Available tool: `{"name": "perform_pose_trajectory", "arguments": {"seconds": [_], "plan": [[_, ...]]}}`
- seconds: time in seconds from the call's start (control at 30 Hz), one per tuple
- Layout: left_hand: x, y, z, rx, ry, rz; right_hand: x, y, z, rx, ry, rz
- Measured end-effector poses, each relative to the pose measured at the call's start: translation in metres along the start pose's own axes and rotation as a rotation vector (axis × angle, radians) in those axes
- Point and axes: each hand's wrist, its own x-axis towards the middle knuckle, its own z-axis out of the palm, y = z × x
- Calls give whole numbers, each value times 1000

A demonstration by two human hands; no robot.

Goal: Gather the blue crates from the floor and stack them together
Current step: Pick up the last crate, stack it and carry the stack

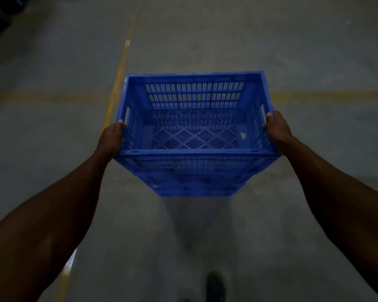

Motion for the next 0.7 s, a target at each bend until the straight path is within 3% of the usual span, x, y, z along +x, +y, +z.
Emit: {"name": "perform_pose_trajectory", "arguments": {"seconds": [0.37,0.53,0.63,0.7], "plan": [[-4,-6,0,-38,56,-47,-11,-6,-1,149,-23,32],[-25,-20,-3,-790,59,-232,-39,24,-20,744,-108,177],[-71,-62,30,-910,112,-195,-78,91,5,812,55,170],[-97,-99,70,-841,15,-148,-106,132,45,775,55,110]]}}
